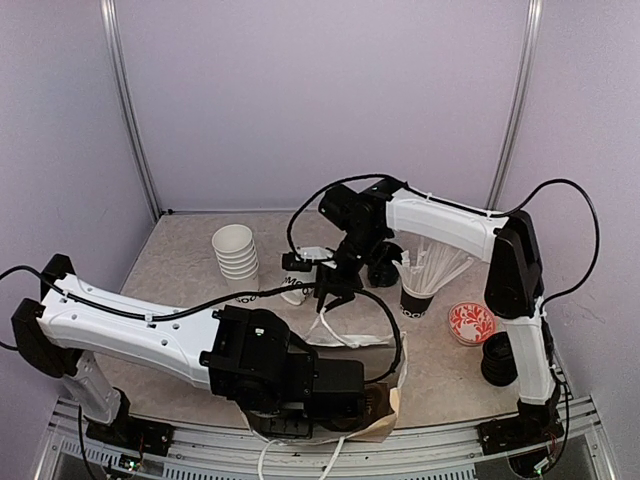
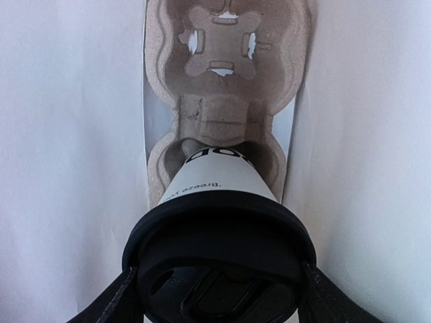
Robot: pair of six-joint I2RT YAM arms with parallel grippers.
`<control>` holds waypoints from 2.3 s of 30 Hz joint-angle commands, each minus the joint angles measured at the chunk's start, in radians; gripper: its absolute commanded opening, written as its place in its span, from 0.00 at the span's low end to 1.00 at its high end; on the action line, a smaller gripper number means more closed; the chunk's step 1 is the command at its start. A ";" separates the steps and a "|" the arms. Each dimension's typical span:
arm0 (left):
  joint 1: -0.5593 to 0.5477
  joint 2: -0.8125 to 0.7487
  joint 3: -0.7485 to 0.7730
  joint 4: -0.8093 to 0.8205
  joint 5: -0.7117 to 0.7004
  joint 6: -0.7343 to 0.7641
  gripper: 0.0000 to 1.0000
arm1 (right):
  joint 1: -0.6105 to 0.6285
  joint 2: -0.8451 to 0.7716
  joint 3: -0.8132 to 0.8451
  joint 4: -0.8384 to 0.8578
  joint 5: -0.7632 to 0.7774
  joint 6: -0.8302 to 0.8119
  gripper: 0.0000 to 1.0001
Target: Pack the takeout coffee
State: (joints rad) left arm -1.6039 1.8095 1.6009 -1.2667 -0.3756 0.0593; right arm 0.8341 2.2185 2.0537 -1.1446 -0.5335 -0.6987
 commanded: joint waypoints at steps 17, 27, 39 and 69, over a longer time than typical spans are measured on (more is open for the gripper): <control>0.175 0.079 0.009 0.063 0.330 -0.008 0.64 | -0.088 -0.369 -0.050 -0.066 -0.099 -0.077 0.49; 0.177 0.091 -0.059 0.101 0.371 -0.091 0.61 | -0.089 -0.423 -0.139 -0.033 -0.103 -0.047 0.49; 0.177 -0.001 0.018 0.086 0.235 -0.193 0.78 | -0.090 -0.470 -0.134 -0.025 -0.087 -0.016 0.50; 0.216 -0.187 0.115 0.168 -0.032 -0.153 0.94 | -0.113 -0.477 -0.106 -0.014 0.010 0.009 0.51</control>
State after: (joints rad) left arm -1.3975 1.6894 1.6569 -1.1473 -0.3584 -0.1181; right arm 0.7387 1.7573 1.9278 -1.1606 -0.5301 -0.7025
